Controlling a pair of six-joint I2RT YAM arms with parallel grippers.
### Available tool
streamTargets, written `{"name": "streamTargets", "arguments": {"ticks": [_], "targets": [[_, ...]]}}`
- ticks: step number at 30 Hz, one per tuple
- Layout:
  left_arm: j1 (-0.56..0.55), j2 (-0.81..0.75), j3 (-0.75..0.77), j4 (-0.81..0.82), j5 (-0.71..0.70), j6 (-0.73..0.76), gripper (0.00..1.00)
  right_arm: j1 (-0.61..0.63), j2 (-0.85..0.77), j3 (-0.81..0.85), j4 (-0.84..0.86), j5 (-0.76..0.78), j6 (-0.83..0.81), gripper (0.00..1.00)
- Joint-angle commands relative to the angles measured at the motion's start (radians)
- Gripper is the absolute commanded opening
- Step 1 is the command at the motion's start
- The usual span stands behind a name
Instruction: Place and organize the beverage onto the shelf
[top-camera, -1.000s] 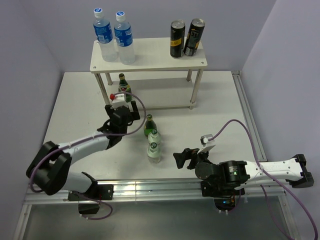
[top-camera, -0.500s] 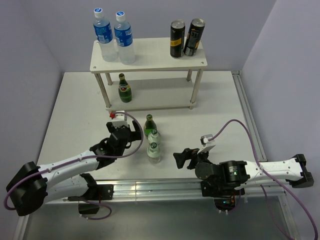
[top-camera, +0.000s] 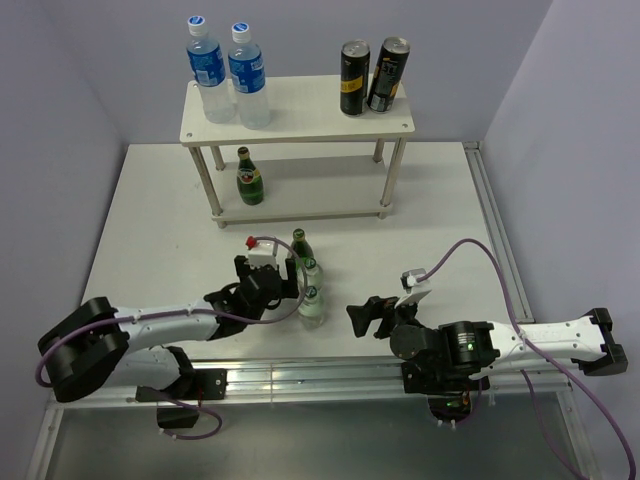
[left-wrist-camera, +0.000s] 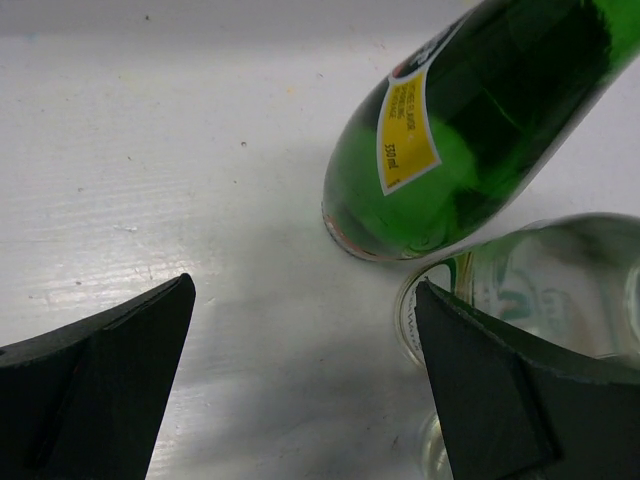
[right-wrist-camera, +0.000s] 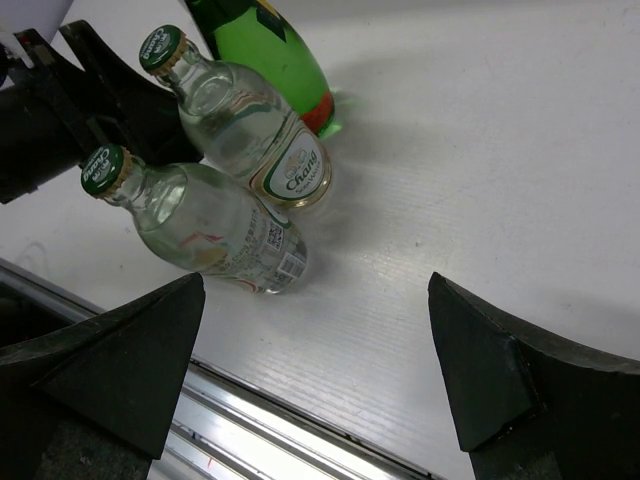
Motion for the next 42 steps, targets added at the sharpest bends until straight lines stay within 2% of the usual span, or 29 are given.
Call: {"name": "streamTargets", "arguments": {"ticks": [1, 16, 24, 27, 28, 33, 34, 36, 37, 39, 42], "targets": [[-0.023, 0.045, 0.048, 0.072, 0.015, -0.005, 0.99, 0.006, 0.005, 0.006, -0.003, 0.046, 0.017, 1.0], [-0.041, 0.28, 0.189, 0.176, 0.021, 0.063, 0.99, 0.008, 0.01, 0.005, 0.005, 0.046, 0.011, 1.0], [-0.034, 0.413, 0.268, 0.25, -0.064, 0.12, 0.97, 0.006, 0.011, 0.006, 0.002, 0.043, 0.014, 1.0], [-0.02, 0.439, 0.269, 0.29, -0.078, 0.127, 0.83, 0.006, 0.008, 0.005, 0.005, 0.045, 0.014, 1.0], [-0.009, 0.444, 0.268, 0.298, -0.078, 0.13, 0.71, 0.006, 0.009, 0.003, 0.005, 0.045, 0.014, 1.0], [0.029, 0.478, 0.261, 0.362, -0.08, 0.155, 0.49, 0.008, 0.013, 0.002, 0.009, 0.046, 0.009, 1.0], [0.037, 0.484, 0.263, 0.37, -0.087, 0.16, 0.35, 0.008, 0.014, 0.003, 0.009, 0.046, 0.008, 1.0], [0.055, 0.488, 0.266, 0.384, -0.089, 0.167, 0.21, 0.008, 0.017, 0.003, 0.008, 0.046, 0.009, 1.0], [0.063, 0.488, 0.269, 0.388, -0.097, 0.172, 0.07, 0.008, 0.017, 0.005, 0.008, 0.046, 0.009, 1.0], [0.08, 0.484, 0.28, 0.391, -0.092, 0.184, 0.0, 0.008, 0.022, 0.005, 0.006, 0.046, 0.012, 1.0], [0.1, 0.467, 0.301, 0.396, -0.086, 0.225, 0.0, 0.008, 0.026, 0.006, 0.005, 0.048, 0.014, 1.0]]}}
